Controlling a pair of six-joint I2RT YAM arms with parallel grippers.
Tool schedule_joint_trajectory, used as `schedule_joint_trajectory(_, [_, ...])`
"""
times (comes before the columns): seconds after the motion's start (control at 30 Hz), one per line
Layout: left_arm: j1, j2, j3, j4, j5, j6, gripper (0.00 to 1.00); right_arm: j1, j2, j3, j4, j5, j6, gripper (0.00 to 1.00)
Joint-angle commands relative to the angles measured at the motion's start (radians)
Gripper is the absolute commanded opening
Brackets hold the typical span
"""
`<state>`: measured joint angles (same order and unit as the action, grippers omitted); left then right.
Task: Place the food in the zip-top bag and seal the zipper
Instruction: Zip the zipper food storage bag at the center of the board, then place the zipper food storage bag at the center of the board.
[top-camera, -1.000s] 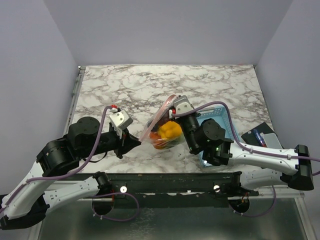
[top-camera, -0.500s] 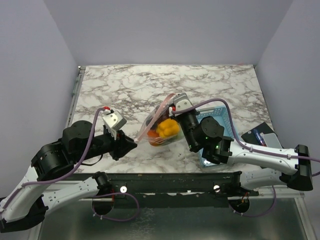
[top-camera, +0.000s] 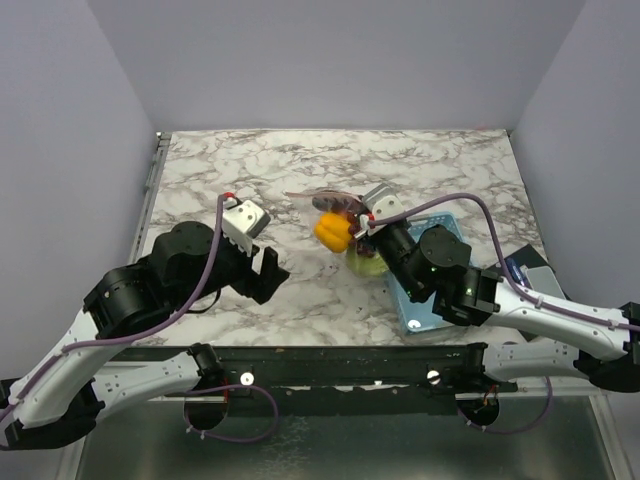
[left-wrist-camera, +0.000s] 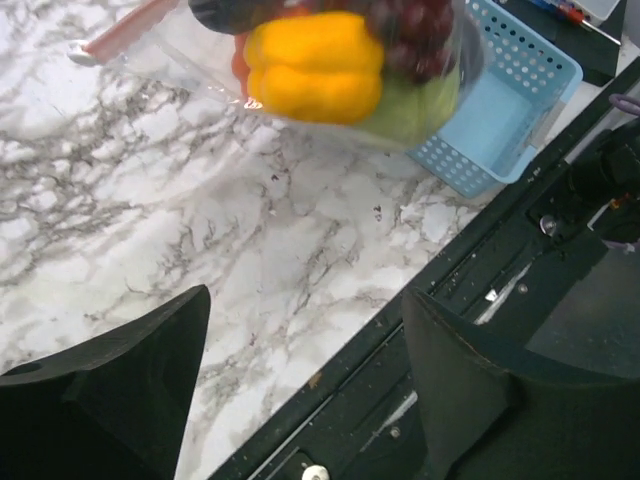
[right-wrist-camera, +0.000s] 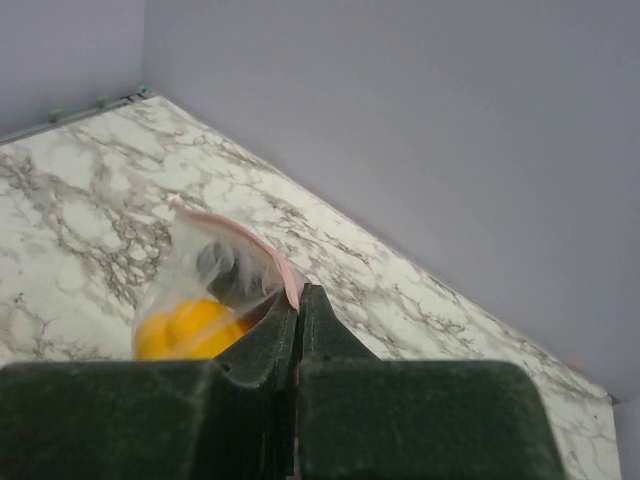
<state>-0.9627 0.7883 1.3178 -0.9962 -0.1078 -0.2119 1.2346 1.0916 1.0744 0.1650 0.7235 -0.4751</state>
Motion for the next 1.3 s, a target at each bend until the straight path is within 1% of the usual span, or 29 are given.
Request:
schedule_joint_trajectory(0.0, [-0.004, -0.005, 0.046, 0.096, -0.062, 0.065, 0.82, -0.001, -0.062, 0.035, -0.062, -0.13, 0.067, 0.01])
schedule_joint_trajectory(0.27, [-0.004, 0.022, 0.075, 0.175, -0.028, 0.148, 0.85, -0.001, -0.105, 0.015, -0.141, -0.226, 0.115, 0.01])
schedule_joint_trajectory(0.53, [-0.004, 0.074, 0.082, 0.186, 0.032, 0.207, 0.88, -0.001, -0.15, 0.015, -0.213, -0.416, 0.172, 0.01])
schedule_joint_trajectory(0.73, [-0.004, 0.097, 0.074, 0.212, 0.072, 0.27, 0.92, -0.001, -0.172, 0.027, -0.264, -0.511, 0.2, 0.01])
schedule_joint_trajectory(0.8, [-0.004, 0.108, 0.072, 0.218, 0.104, 0.279, 0.93, -0.001, -0.18, 0.029, -0.275, -0.536, 0.209, 0.0])
schedule_joint_trajectory(1.0, [-0.004, 0.148, 0.049, 0.223, 0.274, 0.297, 0.93, -0.001, -0.193, 0.029, -0.299, -0.586, 0.223, 0.0])
schedule_joint_trajectory(1.13, [-0.004, 0.167, 0.017, 0.223, 0.342, 0.31, 0.92, -0.001, -0.201, 0.02, -0.281, -0.632, 0.234, 0.01])
schedule_joint_trajectory(1.27, [-0.004, 0.173, -0.012, 0.223, 0.383, 0.333, 0.89, -0.001, -0.205, 0.012, -0.265, -0.678, 0.244, 0.01])
